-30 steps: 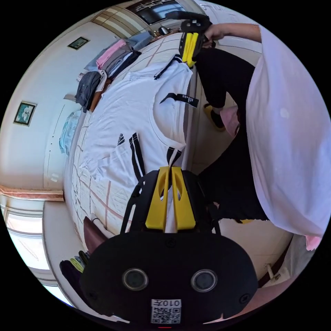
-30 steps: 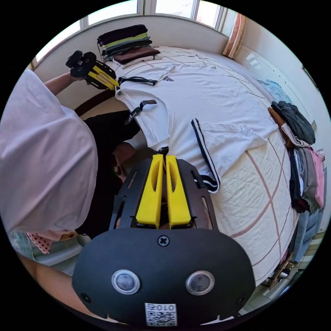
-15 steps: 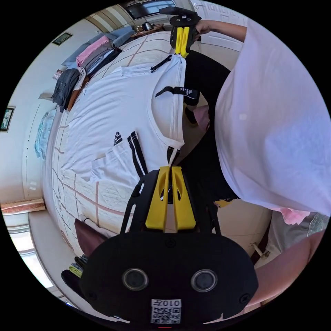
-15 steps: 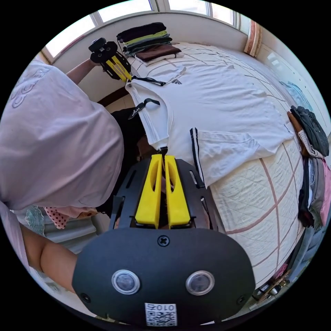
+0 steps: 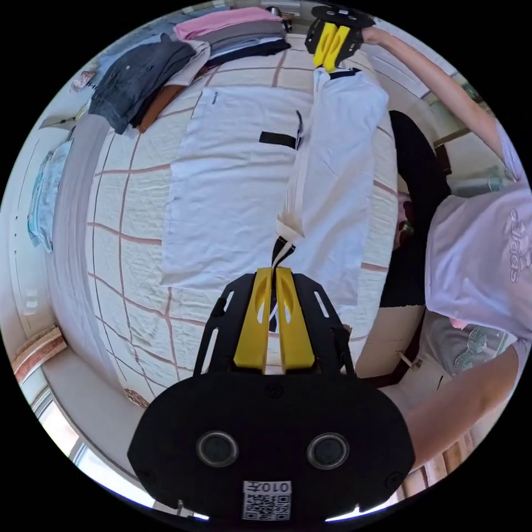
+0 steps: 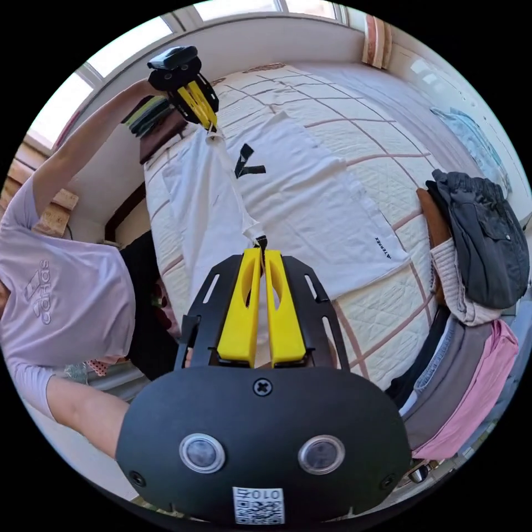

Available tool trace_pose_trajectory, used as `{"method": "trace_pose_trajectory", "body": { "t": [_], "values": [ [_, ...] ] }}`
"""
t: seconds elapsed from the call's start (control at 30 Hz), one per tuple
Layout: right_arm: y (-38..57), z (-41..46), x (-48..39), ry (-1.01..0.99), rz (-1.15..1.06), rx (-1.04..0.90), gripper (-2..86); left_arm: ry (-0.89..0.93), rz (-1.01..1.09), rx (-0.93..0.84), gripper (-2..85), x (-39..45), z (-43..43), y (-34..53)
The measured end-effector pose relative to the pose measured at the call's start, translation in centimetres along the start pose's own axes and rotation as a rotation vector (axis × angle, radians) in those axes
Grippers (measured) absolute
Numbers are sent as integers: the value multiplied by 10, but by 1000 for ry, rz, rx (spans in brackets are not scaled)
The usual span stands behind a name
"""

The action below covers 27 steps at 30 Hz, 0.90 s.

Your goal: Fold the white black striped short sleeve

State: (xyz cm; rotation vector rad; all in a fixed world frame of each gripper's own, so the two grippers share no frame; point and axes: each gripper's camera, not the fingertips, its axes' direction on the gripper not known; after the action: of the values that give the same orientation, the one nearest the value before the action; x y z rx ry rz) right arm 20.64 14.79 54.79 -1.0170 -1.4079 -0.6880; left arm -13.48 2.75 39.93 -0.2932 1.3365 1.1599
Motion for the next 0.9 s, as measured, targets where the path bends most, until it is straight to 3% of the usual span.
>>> {"method": "trace_pose_trajectory", "body": {
  "t": [0.1, 0.3, 0.4, 0.63, 0.73, 0.9],
  "values": [
    [-13, 24, 11, 47, 14, -48, 17, 2, -37, -27, 0, -23, 25, -22],
    [-5, 22, 5, 87, 26, 51, 29, -15, -210, 129, 12, -47, 24, -10],
    [1, 29, 8, 88, 139, 47, 56, -22, -337, 188, 39, -60, 21, 8],
    [121, -68, -56, 311, 413, 710, 81, -76, -792, 704, 89, -38, -48, 148],
    [159, -73, -83, 302, 486, 604, 85, 36, -917, 755, 101, -5, -46, 212],
    [220, -42, -150, 131, 496, 659, 104, 143, -948, 735, 118, 63, -20, 257]
  ]
}}
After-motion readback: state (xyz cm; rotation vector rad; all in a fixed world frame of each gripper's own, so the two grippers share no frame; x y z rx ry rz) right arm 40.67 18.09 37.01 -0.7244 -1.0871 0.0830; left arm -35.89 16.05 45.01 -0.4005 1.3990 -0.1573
